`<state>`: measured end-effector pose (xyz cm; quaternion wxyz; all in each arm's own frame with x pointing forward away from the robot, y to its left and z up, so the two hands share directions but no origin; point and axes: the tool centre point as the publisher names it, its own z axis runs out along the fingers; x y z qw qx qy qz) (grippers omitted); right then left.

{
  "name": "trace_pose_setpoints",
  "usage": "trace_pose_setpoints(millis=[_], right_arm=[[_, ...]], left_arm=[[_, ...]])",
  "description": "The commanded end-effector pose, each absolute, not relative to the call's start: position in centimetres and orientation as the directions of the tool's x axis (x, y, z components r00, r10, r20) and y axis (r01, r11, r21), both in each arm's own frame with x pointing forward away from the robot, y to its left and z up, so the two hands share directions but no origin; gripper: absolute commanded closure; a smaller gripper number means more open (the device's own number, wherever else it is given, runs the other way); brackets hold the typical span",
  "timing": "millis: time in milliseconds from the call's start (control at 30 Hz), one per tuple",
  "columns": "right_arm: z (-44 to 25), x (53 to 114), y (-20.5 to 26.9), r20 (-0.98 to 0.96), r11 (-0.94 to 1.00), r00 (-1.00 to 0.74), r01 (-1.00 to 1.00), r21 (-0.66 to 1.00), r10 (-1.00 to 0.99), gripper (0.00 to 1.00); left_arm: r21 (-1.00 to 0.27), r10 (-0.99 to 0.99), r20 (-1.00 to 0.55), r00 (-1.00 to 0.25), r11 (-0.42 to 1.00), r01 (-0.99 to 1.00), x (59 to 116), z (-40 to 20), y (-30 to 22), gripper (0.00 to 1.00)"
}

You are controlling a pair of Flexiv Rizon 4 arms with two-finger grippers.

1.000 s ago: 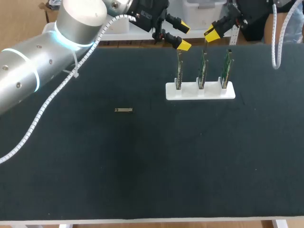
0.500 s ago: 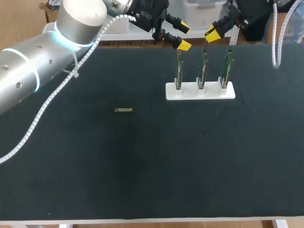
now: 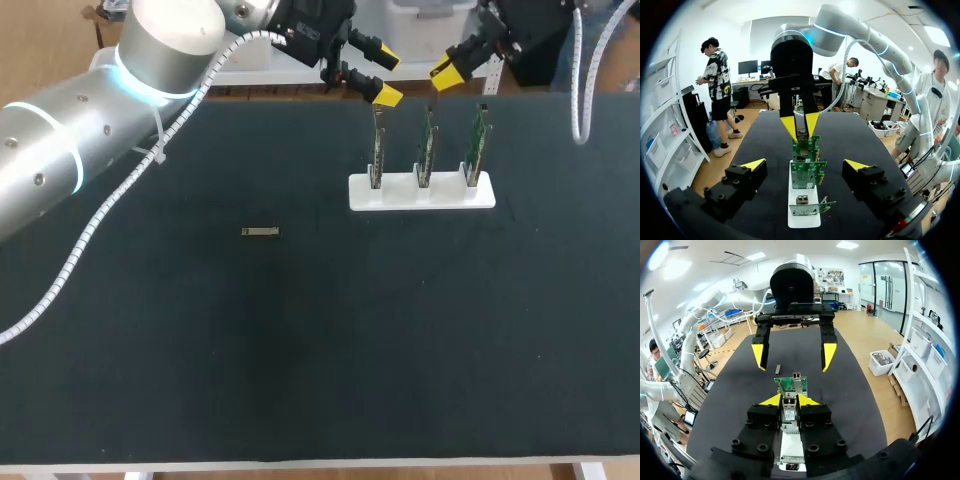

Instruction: Pick up the optical module with the left hand, and insert it into the network port with the right hand.

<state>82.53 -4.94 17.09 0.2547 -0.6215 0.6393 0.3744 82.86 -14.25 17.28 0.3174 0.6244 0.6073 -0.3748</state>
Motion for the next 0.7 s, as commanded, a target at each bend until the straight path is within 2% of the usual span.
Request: trace_pose_setpoints(millis=[33, 700], right_arm=[[17.12, 83.46, -4.91, -0.789, -0.348, -0.096, -0.861, 0.371, -0.606, 1.0], [17.03, 83.71, -5.0, -0.788, -0.344, -0.093, -0.864, 0.367, -0.608, 1.0]], left_arm=[[-0.055, 0.52, -0.854, -0.017, -0.057, 0.997, 82.6, 17.26, -14.19, 0.0], [-0.055, 0.52, -0.854, -0.017, -0.057, 0.997, 82.6, 17.26, -14.19, 0.0]])
